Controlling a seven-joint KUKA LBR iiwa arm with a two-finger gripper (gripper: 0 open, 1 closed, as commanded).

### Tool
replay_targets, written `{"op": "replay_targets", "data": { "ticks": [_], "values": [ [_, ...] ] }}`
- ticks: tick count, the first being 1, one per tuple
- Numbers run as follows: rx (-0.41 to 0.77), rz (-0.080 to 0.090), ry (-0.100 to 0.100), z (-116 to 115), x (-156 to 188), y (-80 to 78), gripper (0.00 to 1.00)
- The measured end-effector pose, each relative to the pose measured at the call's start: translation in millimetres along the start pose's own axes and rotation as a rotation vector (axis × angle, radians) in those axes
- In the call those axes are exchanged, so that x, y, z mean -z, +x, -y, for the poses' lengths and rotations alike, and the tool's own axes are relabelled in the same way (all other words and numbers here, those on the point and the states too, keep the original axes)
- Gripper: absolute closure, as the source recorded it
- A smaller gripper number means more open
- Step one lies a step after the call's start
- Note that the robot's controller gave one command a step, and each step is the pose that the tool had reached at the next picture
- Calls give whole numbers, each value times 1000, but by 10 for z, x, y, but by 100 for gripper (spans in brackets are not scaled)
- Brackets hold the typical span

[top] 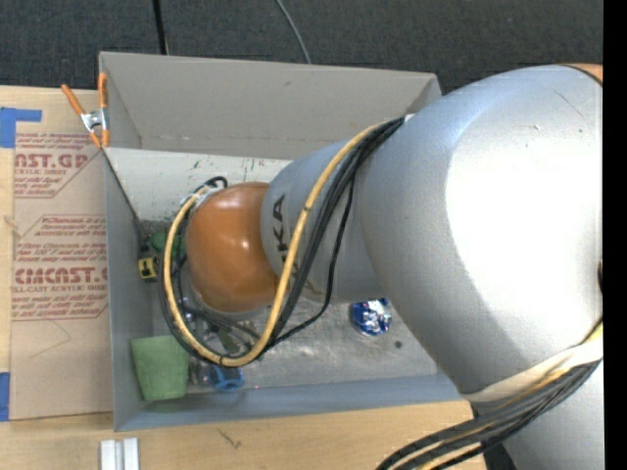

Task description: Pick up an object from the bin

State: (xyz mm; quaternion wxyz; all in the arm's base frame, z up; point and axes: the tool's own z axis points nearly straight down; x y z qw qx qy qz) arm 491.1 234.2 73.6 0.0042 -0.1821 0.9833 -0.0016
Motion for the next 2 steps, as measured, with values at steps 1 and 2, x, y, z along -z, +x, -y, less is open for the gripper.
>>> {"op": "replay_targets", "data": {
  "ticks": [1, 2],
  "values": [
    [1, -4, -3, 430, 42, 202, 100],
    [45, 2, -4, 559, 1566, 99, 100]
  ]
}}
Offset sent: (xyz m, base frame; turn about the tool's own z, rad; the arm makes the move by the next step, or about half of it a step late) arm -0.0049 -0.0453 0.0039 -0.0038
